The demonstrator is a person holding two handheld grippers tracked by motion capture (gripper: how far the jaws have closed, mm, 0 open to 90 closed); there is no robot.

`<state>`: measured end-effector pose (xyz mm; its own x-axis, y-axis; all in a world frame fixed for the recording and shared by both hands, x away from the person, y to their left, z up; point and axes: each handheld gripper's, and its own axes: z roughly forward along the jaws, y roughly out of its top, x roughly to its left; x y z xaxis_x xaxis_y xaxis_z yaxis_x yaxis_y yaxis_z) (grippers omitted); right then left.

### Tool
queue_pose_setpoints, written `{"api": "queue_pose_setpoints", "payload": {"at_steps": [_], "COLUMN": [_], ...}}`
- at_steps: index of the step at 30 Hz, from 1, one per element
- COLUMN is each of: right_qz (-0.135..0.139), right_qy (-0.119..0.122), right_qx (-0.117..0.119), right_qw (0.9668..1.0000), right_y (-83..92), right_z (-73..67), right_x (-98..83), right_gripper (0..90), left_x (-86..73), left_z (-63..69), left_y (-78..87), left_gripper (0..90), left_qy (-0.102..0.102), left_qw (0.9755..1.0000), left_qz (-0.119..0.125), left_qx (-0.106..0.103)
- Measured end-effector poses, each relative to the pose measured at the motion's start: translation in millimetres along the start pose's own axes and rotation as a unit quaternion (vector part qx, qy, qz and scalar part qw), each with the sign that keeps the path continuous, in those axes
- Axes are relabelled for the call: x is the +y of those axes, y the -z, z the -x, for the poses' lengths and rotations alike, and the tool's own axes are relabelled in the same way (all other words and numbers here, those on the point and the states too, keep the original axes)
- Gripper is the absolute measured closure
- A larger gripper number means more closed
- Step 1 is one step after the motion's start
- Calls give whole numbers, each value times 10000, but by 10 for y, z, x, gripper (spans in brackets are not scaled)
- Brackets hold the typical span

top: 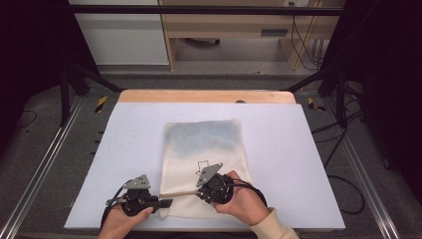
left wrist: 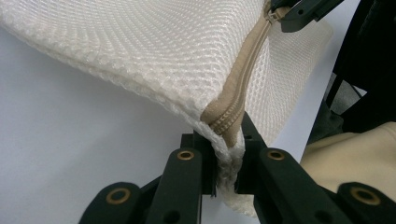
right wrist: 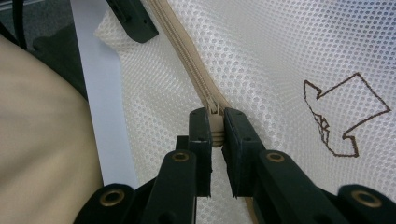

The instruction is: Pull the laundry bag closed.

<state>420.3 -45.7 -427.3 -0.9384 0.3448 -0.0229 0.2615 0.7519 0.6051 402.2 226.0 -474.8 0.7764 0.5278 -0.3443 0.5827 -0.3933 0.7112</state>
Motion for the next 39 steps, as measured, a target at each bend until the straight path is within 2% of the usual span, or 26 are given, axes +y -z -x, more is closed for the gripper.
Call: {"api": "queue_pose_setpoints", "payload": {"at_steps": [26, 39], "right_qz": [40, 71], "right_qy": [-167, -170], "right_qx": [-138, -133], "right_qw": [9998, 9997], "right_y": [113, 134], "right_z": [24, 34], "right_x": [-127, -157], "right_gripper": [822, 822], "left_x": [0, -1], "left_z": [-6, -4], "left_y": [4, 1], "left_gripper": [825, 825], "left_qy": [-2, -6], "left_qw": [10000, 10000], "left_qz": [-1, -9], "left_qx": [17, 14]}}
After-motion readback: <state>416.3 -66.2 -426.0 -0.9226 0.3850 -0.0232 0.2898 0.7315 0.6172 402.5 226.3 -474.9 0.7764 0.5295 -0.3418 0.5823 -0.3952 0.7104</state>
